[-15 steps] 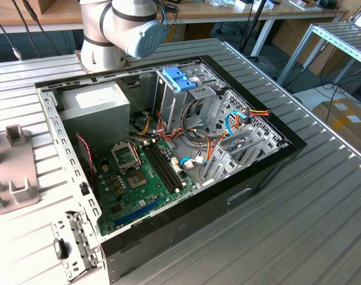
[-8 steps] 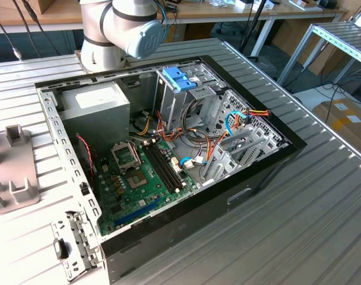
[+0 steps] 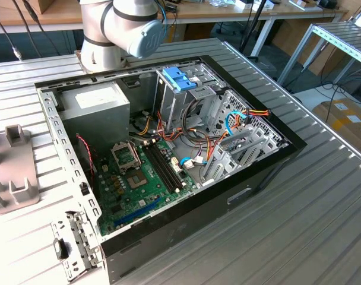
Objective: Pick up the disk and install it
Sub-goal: 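Pick up the disk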
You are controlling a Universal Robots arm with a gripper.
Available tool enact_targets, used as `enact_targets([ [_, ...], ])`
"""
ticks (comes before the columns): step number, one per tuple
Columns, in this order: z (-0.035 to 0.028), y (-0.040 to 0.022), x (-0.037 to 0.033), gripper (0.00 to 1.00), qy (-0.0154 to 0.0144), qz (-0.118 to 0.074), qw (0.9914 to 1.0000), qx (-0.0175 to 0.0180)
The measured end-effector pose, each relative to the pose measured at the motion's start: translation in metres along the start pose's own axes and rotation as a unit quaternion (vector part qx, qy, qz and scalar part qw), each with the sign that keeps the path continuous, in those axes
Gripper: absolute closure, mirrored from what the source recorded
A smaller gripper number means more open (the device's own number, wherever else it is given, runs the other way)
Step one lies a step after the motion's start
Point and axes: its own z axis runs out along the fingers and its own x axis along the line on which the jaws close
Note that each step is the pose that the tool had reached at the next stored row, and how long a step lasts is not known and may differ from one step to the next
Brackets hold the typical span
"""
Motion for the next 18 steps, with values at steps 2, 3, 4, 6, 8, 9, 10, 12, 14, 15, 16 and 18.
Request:
enact_targets([
  [2, -0.0002, -0.0008, 0.0044, 0.63, 0.0000, 0.000, 1.00000, 0.0000],
  [3, -0.0004, -0.0014, 0.0063, 0.63, 0.0000, 0.000, 1.00000, 0.0000],
  [4, -0.0005, -0.0018, 0.0077, 0.63, 0.0000, 0.000, 1.00000, 0.0000],
  [6, -0.0008, -0.0030, 0.0123, 0.63, 0.0000, 0.000, 1.00000, -0.0001],
  [8, -0.0010, -0.0040, 0.0173, 0.63, 0.0000, 0.000, 1.00000, 0.0000],
  [9, -0.0012, -0.0046, 0.0192, 0.63, 0.0000, 0.000, 1.00000, -0.0001],
  [10, -0.0013, -0.0050, 0.0210, 0.63, 0.0000, 0.000, 1.00000, -0.0001],
  [12, -0.0015, -0.0058, 0.0244, 0.63, 0.0000, 0.000, 1.00000, -0.0002],
  [14, -0.0017, -0.0066, 0.0284, 0.63, 0.0000, 0.000, 1.00000, -0.0002],
  [15, -0.0019, -0.0070, 0.0302, 0.63, 0.0000, 0.000, 1.00000, -0.0002],
  [16, -0.0020, -0.0073, 0.0322, 0.63, 0.0000, 0.000, 1.00000, -0.0002],
  [18, -0.0023, -0.0082, 0.0371, 0.63, 0.0000, 0.000, 1.00000, -0.0002],
])
